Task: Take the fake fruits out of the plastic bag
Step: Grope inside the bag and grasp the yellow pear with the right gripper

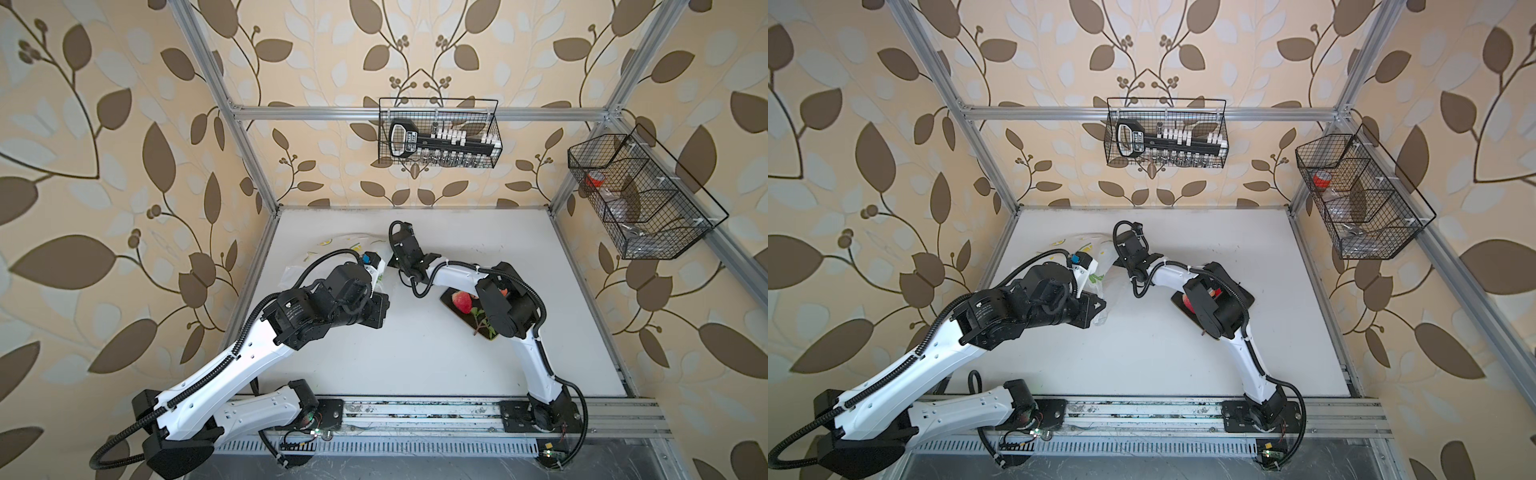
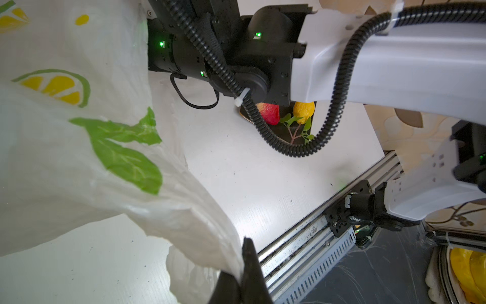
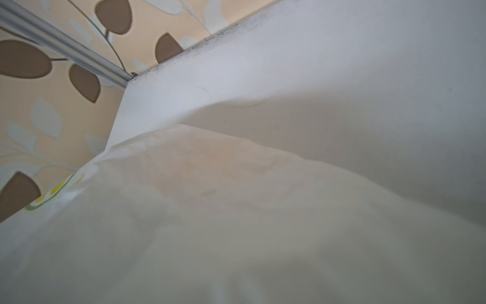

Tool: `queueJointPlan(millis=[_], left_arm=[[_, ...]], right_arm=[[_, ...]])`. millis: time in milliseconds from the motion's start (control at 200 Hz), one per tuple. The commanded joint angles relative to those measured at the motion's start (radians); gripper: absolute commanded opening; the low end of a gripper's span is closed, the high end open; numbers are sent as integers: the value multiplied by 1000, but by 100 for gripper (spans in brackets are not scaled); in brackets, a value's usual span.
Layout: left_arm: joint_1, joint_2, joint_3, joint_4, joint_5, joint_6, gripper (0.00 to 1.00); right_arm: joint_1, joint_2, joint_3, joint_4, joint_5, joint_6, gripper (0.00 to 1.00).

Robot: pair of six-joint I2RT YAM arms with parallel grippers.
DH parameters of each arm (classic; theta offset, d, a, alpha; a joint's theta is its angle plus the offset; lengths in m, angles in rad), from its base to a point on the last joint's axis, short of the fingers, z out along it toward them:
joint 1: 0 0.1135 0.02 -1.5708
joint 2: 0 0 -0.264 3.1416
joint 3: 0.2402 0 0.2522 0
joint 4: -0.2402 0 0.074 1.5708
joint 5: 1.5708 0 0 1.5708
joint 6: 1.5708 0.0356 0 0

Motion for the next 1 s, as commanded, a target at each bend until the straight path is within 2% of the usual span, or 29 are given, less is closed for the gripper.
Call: queueJointPlan(millis=[0,150,280,375,625,715,780,895,995], left_arm=[[2,1,42,-1,29,35,0],[2,-13,31,16,33,39,0],[2,-21,26,31,69,41,0],[2,-24,21,38,109,48,0],[2,-46,15,50,152,41,0],[2,-62,3,53,148,23,0],[2,-74,-8,52,140,9,0],[1,-107,-33,49,98,-25,0],[2,-139,-56,37,31,-68,0]], right_arm=[[35,-15,-54,123,4,-162,82],[63,-12,-103,246,34,-311,82],[72,36,-60,262,112,-359,83],[77,96,7,287,137,-380,83],[78,258,261,126,92,-321,78],[76,278,307,68,75,-288,72],[75,276,312,31,75,-270,62],[67,218,241,30,59,-232,43],[65,131,149,66,50,-229,35]])
